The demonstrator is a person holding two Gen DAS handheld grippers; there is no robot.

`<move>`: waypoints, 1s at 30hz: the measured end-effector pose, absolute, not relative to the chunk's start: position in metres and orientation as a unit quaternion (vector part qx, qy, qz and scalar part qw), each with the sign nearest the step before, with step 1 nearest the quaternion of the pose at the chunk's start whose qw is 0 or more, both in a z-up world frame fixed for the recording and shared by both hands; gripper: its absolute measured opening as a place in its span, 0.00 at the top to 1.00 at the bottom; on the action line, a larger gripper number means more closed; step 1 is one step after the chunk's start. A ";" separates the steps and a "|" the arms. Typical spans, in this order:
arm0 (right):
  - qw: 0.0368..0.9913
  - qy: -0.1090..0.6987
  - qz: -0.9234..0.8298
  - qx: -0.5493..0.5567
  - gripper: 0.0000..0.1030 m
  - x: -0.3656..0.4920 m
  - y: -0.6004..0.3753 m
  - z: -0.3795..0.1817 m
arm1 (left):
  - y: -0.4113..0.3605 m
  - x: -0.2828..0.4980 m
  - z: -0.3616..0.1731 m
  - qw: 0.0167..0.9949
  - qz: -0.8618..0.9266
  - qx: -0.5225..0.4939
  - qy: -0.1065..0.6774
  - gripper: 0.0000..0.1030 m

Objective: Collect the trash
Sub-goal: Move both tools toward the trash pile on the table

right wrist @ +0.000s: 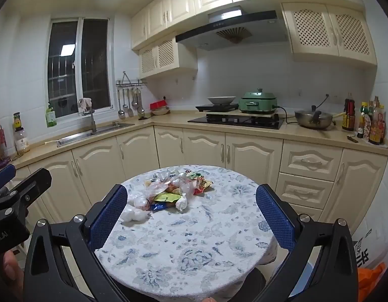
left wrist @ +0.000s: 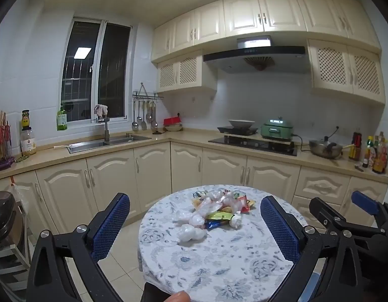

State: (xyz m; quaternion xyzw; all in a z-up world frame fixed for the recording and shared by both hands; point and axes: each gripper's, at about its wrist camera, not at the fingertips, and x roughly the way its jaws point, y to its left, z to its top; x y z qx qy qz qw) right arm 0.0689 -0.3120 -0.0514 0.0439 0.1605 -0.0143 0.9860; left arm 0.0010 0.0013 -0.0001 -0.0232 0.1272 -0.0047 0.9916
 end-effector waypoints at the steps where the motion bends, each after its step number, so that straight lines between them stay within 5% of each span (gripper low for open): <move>1: 0.986 0.161 -0.014 0.043 0.00 0.069 -0.312 -0.051 | 0.002 0.002 0.000 0.991 -0.006 -0.024 0.129 0.01; 30: 0.986 0.162 -0.003 0.045 0.00 0.072 -0.312 -0.054 | -0.003 0.004 -0.002 0.994 0.009 -0.018 0.110 0.01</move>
